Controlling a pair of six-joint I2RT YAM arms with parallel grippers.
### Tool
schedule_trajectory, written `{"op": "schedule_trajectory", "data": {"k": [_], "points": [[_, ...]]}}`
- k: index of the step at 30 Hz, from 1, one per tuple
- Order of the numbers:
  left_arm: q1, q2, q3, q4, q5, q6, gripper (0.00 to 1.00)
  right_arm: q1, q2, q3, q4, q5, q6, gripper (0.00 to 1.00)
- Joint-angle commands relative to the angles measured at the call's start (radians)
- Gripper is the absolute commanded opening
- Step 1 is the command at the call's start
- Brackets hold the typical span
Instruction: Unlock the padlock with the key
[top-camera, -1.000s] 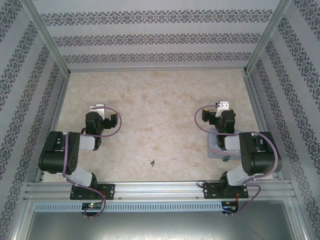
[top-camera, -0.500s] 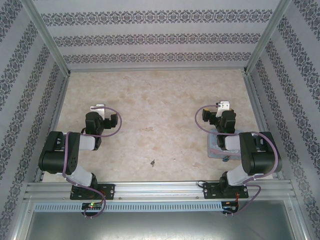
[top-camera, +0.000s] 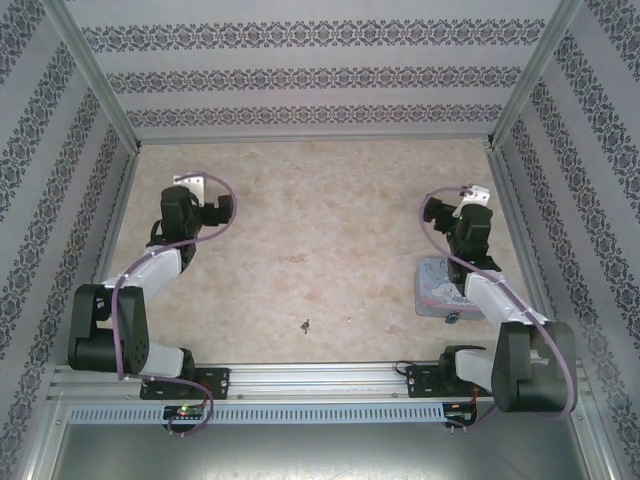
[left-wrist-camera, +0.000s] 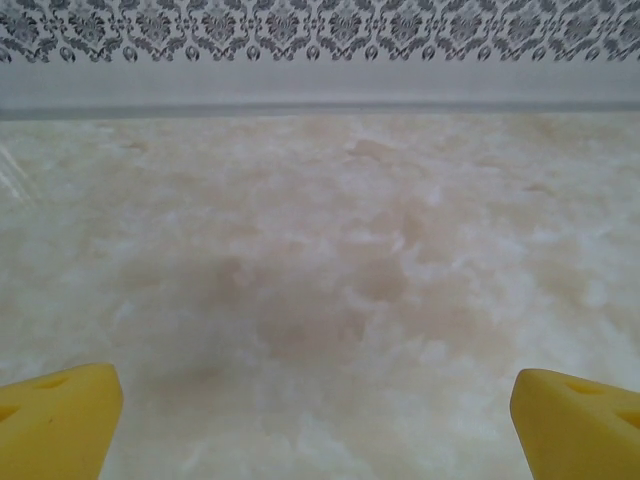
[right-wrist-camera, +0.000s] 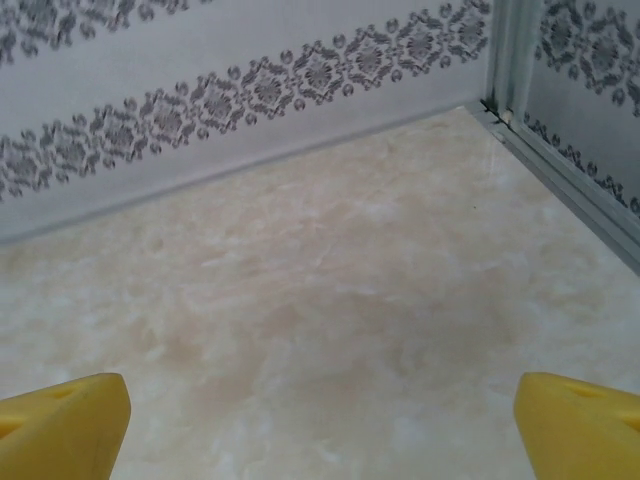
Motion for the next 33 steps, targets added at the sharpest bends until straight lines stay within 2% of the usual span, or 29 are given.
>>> {"op": "schedule_trajectory", "data": {"k": [1,3,7,11,14,21,24,29,33], "points": [[0.013,-0.032,0.092,-0.282,0.046,-0.135,1.0,-0.036,-0.025,0.104,-0.327,-0.144,0.198,0.98],[0.012,-0.03,0.144,-0.366,0.077,-0.223,1.0,-0.039,-0.039,0.155,-0.446,-0.142,0.24,0.98],[-0.019,-0.023,0.199,-0.449,0.131,-0.34,1.0,-0.058,-0.069,0.255,-0.745,-0.039,0.355,0.98],[-0.09,-0.024,0.227,-0.485,0.139,-0.373,1.0,-0.071,-0.112,0.309,-0.982,0.164,0.395,0.98],[-0.141,-0.026,0.234,-0.49,0.139,-0.392,1.0,-0.133,-0.156,0.302,-1.071,0.217,0.396,0.98],[-0.272,0.001,0.253,-0.499,0.098,-0.388,1.0,-0.364,-0.198,0.238,-1.176,0.106,0.374,0.98],[-0.315,0.027,0.268,-0.495,0.082,-0.386,1.0,-0.417,-0.208,0.204,-1.178,0.091,0.366,0.98],[-0.36,0.069,0.305,-0.508,0.073,-0.393,1.0,-0.425,-0.182,0.163,-1.125,-0.013,0.365,0.98],[-0.382,0.077,0.321,-0.521,0.064,-0.399,1.0,-0.389,-0.152,0.145,-1.074,-0.091,0.368,0.98]]}}
